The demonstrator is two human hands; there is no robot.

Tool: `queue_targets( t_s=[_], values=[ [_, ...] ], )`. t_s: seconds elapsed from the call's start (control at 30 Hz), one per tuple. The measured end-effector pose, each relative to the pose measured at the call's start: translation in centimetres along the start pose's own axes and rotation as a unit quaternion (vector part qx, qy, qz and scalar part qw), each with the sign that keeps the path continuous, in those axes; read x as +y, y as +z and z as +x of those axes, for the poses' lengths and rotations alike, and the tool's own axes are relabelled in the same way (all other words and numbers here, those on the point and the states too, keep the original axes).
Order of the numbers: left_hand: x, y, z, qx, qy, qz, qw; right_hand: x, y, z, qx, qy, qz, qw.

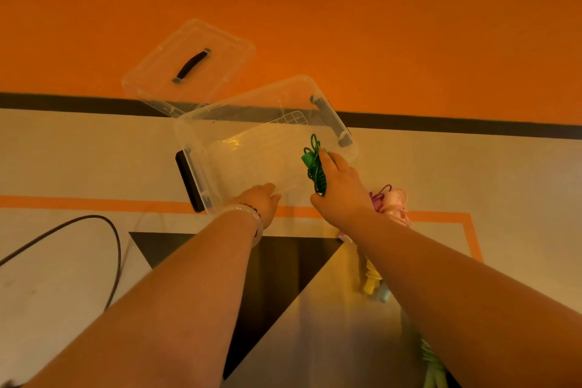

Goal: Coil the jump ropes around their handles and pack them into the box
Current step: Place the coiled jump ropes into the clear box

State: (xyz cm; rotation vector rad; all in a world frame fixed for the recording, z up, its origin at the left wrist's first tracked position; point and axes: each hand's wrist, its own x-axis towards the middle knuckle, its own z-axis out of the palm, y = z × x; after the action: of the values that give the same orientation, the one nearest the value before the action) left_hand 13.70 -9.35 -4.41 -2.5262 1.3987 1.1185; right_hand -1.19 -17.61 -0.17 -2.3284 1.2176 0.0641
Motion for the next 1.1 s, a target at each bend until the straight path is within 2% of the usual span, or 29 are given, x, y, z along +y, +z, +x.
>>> queue_targets(
  t_s=[0.23,0.5,0.73,0.9,1.1],
  values=[
    [0.3,0.4,-0.9,0.004,0.035,-0.045,0.998,0.1,-0.2,0.7,0.012,-0.027,0.001,1.000],
    [0.5,2.4,-3.2,-0.039,0.076,0.007,0.996,0.6,-1.2,0.0,0.012,-0.041,-0.053,0.998],
    [0.3,3.6,-6.2,-0.090,0.068,-0.010,0.994,2.8,-1.5,-3.1,-0.020,-0.033,-0.100,0.994],
    [-0.8,4.3,-8.7,-0.094,0.056,0.006,0.994,3.6,-1.1,-6.1,-0.034,-0.026,-0.123,0.991],
    [-2.0,6.2,-12.3,-0.123,0.040,0.049,0.990,2.8,-1.2,-9.8,-0.038,-0.067,-0.165,0.983]
  ],
)
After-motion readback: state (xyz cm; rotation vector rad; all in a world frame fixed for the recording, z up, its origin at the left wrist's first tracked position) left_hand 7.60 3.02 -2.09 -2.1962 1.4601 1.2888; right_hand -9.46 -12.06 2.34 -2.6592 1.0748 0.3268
